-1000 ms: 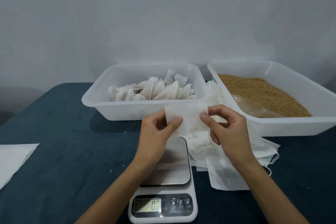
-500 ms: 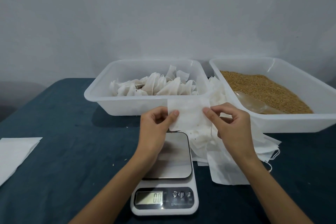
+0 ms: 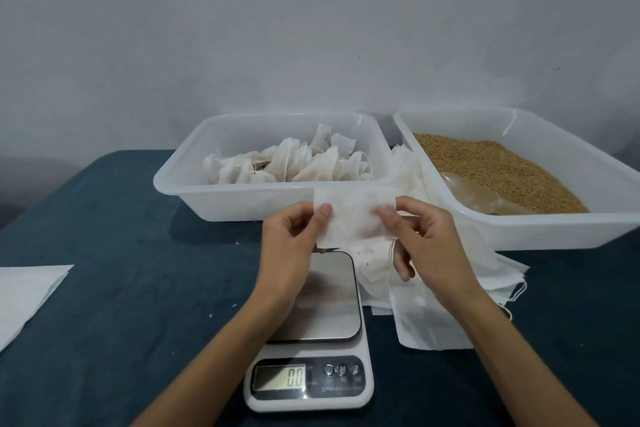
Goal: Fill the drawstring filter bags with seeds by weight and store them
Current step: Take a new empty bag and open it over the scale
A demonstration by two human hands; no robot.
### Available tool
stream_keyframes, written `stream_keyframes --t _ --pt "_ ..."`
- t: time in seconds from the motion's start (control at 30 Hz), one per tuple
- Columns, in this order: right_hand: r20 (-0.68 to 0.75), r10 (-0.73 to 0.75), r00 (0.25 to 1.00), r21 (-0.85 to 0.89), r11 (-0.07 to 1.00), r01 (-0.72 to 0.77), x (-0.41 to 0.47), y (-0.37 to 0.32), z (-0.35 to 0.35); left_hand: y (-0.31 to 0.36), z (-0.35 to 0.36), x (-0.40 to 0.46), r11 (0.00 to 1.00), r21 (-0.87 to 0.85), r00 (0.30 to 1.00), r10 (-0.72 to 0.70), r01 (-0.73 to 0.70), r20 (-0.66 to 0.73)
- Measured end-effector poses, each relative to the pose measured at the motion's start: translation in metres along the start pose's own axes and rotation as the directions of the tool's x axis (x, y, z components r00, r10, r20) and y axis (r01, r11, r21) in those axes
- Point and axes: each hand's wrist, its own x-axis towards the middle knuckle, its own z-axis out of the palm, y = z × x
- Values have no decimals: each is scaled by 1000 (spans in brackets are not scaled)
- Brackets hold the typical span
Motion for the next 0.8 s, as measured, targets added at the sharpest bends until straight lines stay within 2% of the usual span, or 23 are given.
stream_keyframes --t 0.1,0.2,0.33,0.37,0.4,0.47,0.53,0.6,0.63,0.7,0.8 --pt "-20 -36 999 -5 999 36 -2 -3 2 0 -1 2 996 -56 997 -70 68 -40" --pt "-8 -76 997 -7 997 76 -4 -6 3 1 0 2 993 -54 994 -103 102 -22" --pt "-47 -100 994 -118 989 94 -7 -9 5 6 0 3 969 -155 980 -199 194 -14" --pt "-65 -104 992 -133 987 95 -8 -10 5 5 -1 2 977 -121 982 -184 178 -35" --pt "-82 -108 991 -150 984 95 -9 -11 5 3 -3 1 993 -21 991 -118 117 -69" --pt "-96 -122 988 -204 974 100 -8 -17 4 3 -8 -5 955 259 985 164 -145 -53" --pt "-63 -116 991 -272 958 95 -7 -25 3 5 -10 -14 784 447 902 385 -431 194" --pt "41 -83 996 -336 937 92 -5 -33 4 0 -7 -21 625 533 819 387 -570 423" --pt "113 -66 991 -353 930 102 -5 -38 5 -3 -3 -23 605 544 809 358 -581 466" --pt "234 -23 972 -380 918 113 -4 -50 8 -5 0 -26 695 512 850 297 -505 435" --pt "316 86 945 -496 864 87 2 -69 6 -2 -6 -26 872 362 914 198 -329 355"
